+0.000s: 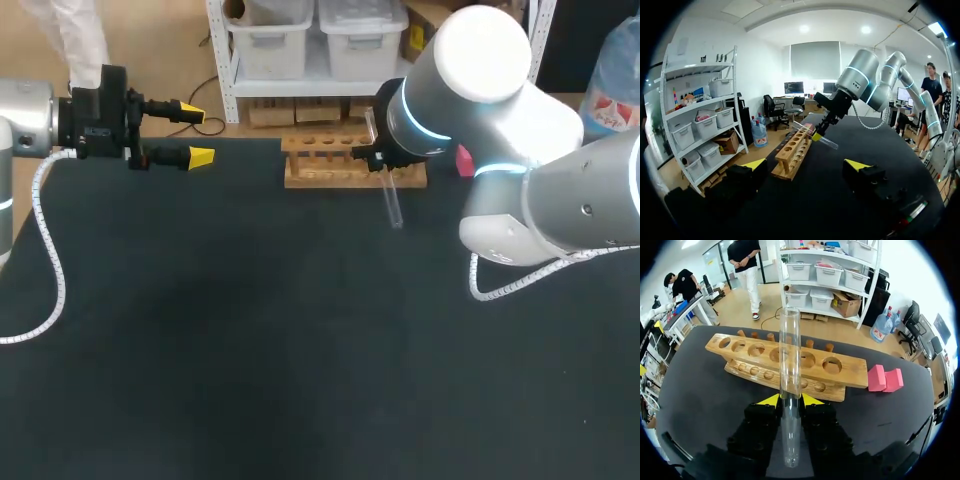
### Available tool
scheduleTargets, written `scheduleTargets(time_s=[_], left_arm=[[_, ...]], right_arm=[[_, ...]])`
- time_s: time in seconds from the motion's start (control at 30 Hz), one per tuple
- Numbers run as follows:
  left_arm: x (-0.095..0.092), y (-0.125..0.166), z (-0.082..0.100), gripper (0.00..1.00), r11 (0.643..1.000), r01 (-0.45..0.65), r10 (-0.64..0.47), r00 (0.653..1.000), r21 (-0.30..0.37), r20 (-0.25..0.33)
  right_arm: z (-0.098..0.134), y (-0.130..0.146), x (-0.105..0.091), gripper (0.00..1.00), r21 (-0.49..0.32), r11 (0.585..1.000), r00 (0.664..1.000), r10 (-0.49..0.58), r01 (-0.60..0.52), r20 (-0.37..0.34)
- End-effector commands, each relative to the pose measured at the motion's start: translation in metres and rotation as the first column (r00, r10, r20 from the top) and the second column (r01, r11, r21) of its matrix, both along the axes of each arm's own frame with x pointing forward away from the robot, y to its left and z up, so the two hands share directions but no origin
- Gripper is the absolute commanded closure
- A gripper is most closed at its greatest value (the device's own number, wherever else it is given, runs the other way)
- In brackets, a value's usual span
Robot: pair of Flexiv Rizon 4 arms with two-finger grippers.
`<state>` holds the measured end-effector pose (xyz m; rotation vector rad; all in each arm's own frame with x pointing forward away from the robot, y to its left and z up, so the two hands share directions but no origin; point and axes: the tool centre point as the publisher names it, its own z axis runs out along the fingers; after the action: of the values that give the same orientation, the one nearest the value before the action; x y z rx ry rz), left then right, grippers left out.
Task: Grasp the test tube, adjust it, and insert it.
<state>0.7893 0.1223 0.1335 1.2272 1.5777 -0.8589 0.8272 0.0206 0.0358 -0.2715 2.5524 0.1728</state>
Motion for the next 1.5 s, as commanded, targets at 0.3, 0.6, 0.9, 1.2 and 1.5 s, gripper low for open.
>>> scheduleTargets(time_s=[0.3,0.6,0.9,1.2,1.5], left_arm=[[-0.001,0.000,-0.001,0.00,1.000,-0.003,0.003,1.000,-0.003,0.005],[-0.001,0.000,-0.001,0.00,1.000,-0.003,0.003,1.000,-0.003,0.005],[-0.001,0.000,-0.001,0.00,1.000,-0.003,0.003,1.000,-0.003,0.005],[-0.001,0.000,-0.001,0.00,1.000,-0.003,0.003,1.000,-0.003,0.005],[-0.001,0.000,-0.001,0.00,1.000,-0.003,0.003,1.000,-0.003,0.005]], right_arm=[[0.001,0.000,0.003,1.00,-0.004,1.000,0.999,0.013,-0.013,-0.050],[0.006,-0.001,-0.005,1.00,0.003,1.000,0.999,-0.005,0.005,-0.041],[0.040,-0.006,-0.021,1.00,-0.008,0.999,0.995,-0.044,0.045,0.093],[0.073,-0.017,-0.029,1.00,-0.007,0.996,0.965,-0.086,0.091,0.249],[0.100,-0.026,-0.030,1.00,0.029,0.995,0.903,-0.103,0.100,0.416]])
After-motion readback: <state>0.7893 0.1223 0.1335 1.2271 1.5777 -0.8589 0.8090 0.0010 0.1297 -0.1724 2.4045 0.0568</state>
